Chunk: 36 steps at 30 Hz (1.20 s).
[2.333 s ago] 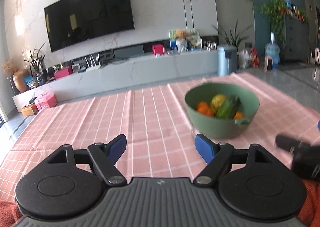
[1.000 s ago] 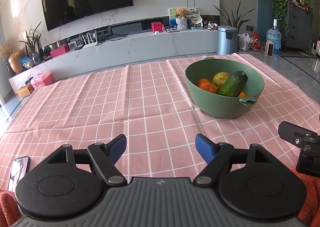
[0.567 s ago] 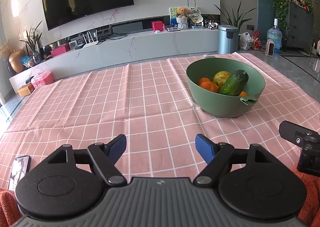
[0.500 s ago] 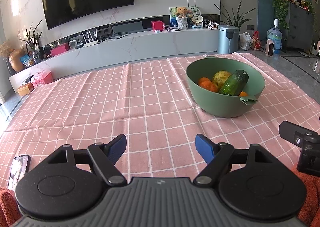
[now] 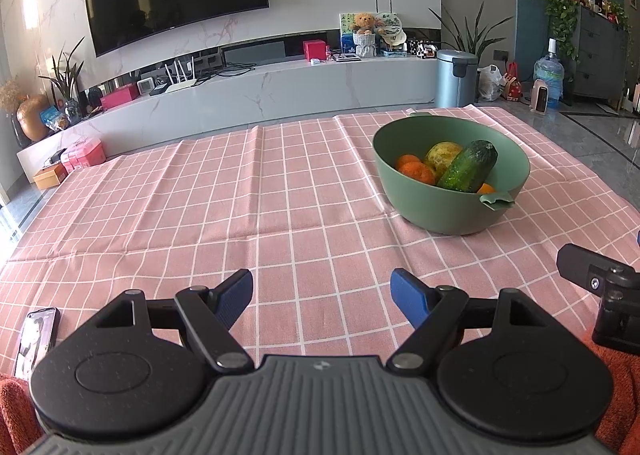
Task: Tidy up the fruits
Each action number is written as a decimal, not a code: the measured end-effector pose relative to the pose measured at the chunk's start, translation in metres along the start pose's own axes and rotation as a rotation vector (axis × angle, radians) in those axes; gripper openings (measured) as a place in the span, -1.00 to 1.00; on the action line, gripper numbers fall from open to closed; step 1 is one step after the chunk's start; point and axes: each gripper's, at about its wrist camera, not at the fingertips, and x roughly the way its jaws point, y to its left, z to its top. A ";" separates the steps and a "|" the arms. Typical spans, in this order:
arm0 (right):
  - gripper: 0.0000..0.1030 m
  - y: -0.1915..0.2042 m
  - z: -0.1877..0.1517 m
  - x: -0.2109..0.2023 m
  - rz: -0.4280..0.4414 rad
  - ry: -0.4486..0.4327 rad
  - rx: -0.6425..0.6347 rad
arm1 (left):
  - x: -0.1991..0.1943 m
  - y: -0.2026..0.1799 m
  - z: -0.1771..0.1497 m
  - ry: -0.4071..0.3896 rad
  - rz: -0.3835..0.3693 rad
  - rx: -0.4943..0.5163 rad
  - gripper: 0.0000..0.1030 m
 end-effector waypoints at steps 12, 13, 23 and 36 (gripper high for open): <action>0.91 0.000 0.000 0.000 0.001 0.001 0.000 | 0.001 -0.001 -0.001 0.006 -0.004 -0.008 0.79; 0.91 0.000 0.000 0.000 0.001 0.002 0.000 | 0.001 -0.002 -0.001 0.007 -0.004 -0.009 0.78; 0.91 -0.001 -0.004 0.003 0.001 0.009 0.002 | 0.001 0.001 0.000 0.016 -0.018 -0.035 0.78; 0.91 -0.001 -0.004 0.004 0.003 0.022 0.003 | 0.000 0.002 0.001 0.005 -0.024 -0.040 0.78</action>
